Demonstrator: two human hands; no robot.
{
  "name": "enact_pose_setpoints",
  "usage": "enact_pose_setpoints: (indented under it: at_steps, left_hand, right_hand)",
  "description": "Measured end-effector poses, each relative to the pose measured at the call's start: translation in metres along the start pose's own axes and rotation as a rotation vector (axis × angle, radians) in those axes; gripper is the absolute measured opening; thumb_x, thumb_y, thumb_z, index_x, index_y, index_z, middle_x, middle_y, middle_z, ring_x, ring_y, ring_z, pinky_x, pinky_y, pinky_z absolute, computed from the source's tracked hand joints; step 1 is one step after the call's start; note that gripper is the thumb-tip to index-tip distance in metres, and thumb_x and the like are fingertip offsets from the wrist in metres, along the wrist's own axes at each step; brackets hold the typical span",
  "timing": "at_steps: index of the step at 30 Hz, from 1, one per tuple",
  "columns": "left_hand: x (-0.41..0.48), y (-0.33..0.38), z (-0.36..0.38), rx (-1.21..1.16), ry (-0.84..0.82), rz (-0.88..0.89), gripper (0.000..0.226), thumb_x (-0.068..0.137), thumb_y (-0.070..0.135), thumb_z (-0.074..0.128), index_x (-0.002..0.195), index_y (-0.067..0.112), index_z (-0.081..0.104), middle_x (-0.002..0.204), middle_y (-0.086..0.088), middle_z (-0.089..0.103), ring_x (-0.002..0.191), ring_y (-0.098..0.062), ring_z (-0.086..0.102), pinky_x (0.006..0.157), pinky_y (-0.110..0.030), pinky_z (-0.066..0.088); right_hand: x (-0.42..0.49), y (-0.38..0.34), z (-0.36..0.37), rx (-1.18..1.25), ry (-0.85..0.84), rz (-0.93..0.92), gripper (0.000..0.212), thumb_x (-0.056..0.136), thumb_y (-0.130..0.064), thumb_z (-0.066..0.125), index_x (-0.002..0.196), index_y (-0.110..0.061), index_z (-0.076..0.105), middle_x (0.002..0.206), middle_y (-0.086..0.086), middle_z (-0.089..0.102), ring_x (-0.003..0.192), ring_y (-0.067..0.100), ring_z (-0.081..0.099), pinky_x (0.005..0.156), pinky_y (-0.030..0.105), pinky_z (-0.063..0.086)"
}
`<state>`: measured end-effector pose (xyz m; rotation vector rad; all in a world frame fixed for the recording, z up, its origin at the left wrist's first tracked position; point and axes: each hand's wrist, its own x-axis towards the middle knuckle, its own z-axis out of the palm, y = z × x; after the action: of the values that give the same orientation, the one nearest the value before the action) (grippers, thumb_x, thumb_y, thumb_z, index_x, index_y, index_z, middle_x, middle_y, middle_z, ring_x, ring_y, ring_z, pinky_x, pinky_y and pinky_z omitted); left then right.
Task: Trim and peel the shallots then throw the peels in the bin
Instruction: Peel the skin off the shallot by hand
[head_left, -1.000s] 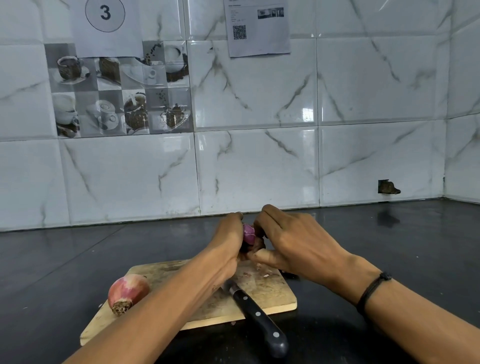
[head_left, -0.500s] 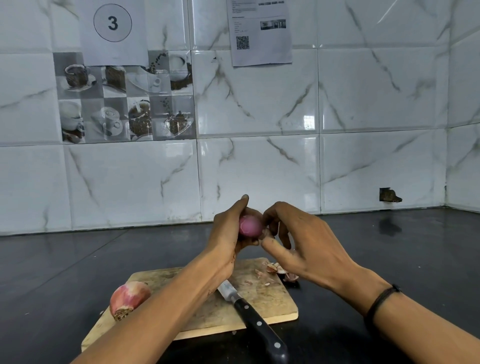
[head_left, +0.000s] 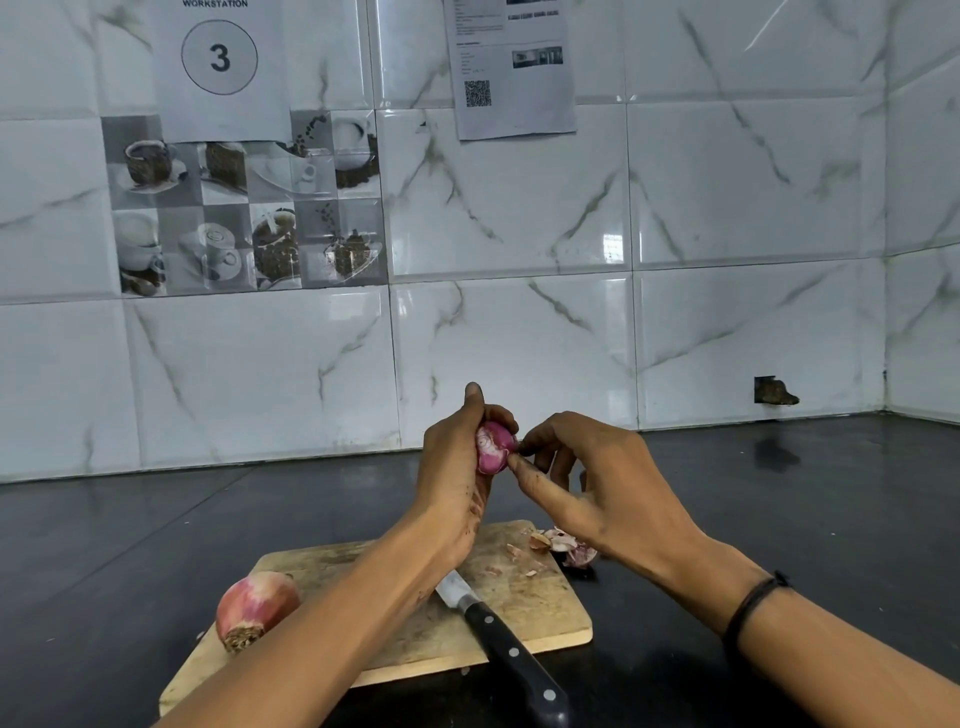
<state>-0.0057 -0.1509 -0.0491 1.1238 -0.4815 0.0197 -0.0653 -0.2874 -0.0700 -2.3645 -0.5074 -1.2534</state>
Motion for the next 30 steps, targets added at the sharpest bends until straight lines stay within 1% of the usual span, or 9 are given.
enact_pose_setpoints:
  at_steps: [3,6,11,15,18,21,24,27,30]
  left_hand:
    - [0.000,-0.002,0.000,-0.039,-0.003,-0.002,0.048,0.104,0.041,0.046,0.078,0.008,0.068,0.072,-0.005,0.065,0.076,-0.021,0.059,0.068,-0.028,0.048]
    - [0.001,-0.002,0.000,-0.081,0.006,0.017,0.047,0.104,0.041,0.047,0.077,0.010,0.071,0.074,-0.004,0.066,0.073,-0.017,0.060,0.078,-0.034,0.048]
    - [-0.001,-0.003,0.002,-0.070,0.003,0.049,0.038,0.105,0.034,0.045,0.090,0.008,0.069,0.082,-0.005,0.062,0.076,-0.012,0.058,0.073,-0.026,0.048]
    - [-0.002,-0.005,0.003,-0.069,0.018,0.033,0.029,0.106,0.026,0.045,0.097,0.010,0.068,0.087,-0.004,0.062,0.079,-0.010,0.059,0.071,-0.022,0.049]
    - [-0.004,-0.009,0.006,-0.054,0.023,-0.016,0.024,0.106,0.022,0.046,0.096,0.014,0.067,0.083,-0.003,0.065,0.076,-0.011,0.061,0.070,-0.024,0.048]
    - [-0.007,-0.011,0.010,-0.087,0.018,-0.084,0.022,0.104,0.020,0.050,0.095,0.016,0.069,0.076,0.000,0.068,0.071,-0.011,0.063,0.068,-0.026,0.049]
    - [-0.008,-0.007,0.012,-0.171,0.005,-0.154,0.017,0.102,0.017,0.053,0.102,0.010,0.069,0.081,-0.006,0.069,0.077,-0.016,0.064,0.072,-0.027,0.053]
    - [-0.007,-0.004,0.013,-0.256,0.009,-0.219,0.017,0.099,0.012,0.057,0.110,0.005,0.069,0.086,-0.011,0.068,0.083,-0.021,0.064,0.080,-0.029,0.054]
    - [-0.006,-0.001,0.012,-0.340,0.009,-0.298,0.014,0.095,0.008,0.062,0.105,0.002,0.068,0.076,-0.011,0.068,0.072,-0.019,0.064,0.068,-0.025,0.056]
  right_hand:
    - [0.000,-0.002,0.000,0.024,-0.003,-0.007,0.018,0.094,-0.045,0.066,0.100,-0.028,0.070,0.084,-0.017,0.065,0.076,0.006,0.064,0.065,0.011,0.046]
    - [0.000,-0.004,0.000,0.027,0.001,-0.011,0.016,0.095,-0.041,0.067,0.101,-0.027,0.071,0.083,-0.017,0.065,0.076,0.005,0.064,0.066,0.010,0.046]
    - [0.000,-0.004,0.000,0.048,0.019,0.014,0.015,0.095,-0.033,0.068,0.100,-0.022,0.075,0.083,-0.013,0.070,0.079,0.003,0.065,0.066,0.008,0.045]
    - [0.000,-0.003,-0.003,0.093,-0.016,0.064,0.014,0.093,-0.030,0.071,0.100,-0.020,0.077,0.078,-0.013,0.071,0.074,0.002,0.067,0.067,0.011,0.048]
    - [0.000,-0.002,-0.004,0.109,-0.024,0.099,0.012,0.086,-0.026,0.075,0.094,-0.017,0.076,0.074,-0.010,0.071,0.072,0.005,0.067,0.064,0.014,0.050]
    - [-0.001,-0.002,-0.004,0.086,0.010,0.098,0.015,0.080,-0.030,0.077,0.084,-0.017,0.073,0.069,-0.007,0.067,0.068,0.010,0.063,0.060,0.023,0.051]
    - [-0.001,-0.005,-0.003,0.077,0.085,0.082,0.020,0.078,-0.034,0.079,0.073,-0.018,0.068,0.061,-0.008,0.062,0.064,0.012,0.059,0.054,0.020,0.047]
    - [0.000,-0.009,-0.001,0.148,0.138,0.107,0.024,0.079,-0.031,0.081,0.067,-0.017,0.066,0.056,-0.008,0.060,0.055,0.008,0.056,0.050,0.016,0.042]
    - [0.000,-0.013,0.000,0.244,0.137,0.159,0.026,0.081,-0.029,0.082,0.067,-0.016,0.066,0.054,-0.008,0.058,0.050,0.004,0.051,0.049,0.014,0.039]
